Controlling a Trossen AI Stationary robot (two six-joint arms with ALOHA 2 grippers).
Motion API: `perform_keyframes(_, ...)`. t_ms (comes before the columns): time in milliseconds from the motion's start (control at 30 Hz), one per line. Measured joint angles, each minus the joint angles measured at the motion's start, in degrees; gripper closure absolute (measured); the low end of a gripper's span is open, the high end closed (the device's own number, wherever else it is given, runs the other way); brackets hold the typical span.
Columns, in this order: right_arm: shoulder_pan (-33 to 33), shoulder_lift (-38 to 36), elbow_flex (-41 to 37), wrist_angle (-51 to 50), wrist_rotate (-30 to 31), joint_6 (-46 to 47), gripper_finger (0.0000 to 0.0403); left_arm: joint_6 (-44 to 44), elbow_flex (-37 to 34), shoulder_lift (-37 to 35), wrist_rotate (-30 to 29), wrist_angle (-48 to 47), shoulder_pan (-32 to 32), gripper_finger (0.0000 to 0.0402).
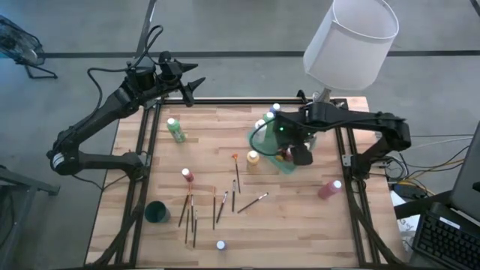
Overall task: Pick & Place Paint Supplies
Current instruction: Adjust the small red paint bottle in the green bin
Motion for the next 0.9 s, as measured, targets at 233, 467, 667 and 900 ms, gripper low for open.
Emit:
perform_keyframes(233,-2.1,3.0,-1.5,2.4,0.2,-5.5,0.0211,0.0,0.0,0.0,0.0,0.0,0.0,0.0149)
perform_keyframes(467,-3.0,4.9,-5.8,3.1,0.1,-7.9,0.0206,0.0,0.0,0.0,0.0,0.0,0.0,0.0149)
perform_keyframes(667,-3.0,4.4,-9.6,5.7,-0.1,-6.8,0.0195,0.0,0.0,0.0,0.0,0.0,0.0,0.0149)
perform_keyframes(900,-3.0,4.6,-13.5,9.6,-0.1,-6.8,0.0207,0.0,0.0,0.0,0.0,0.0,0.0,0.0149)
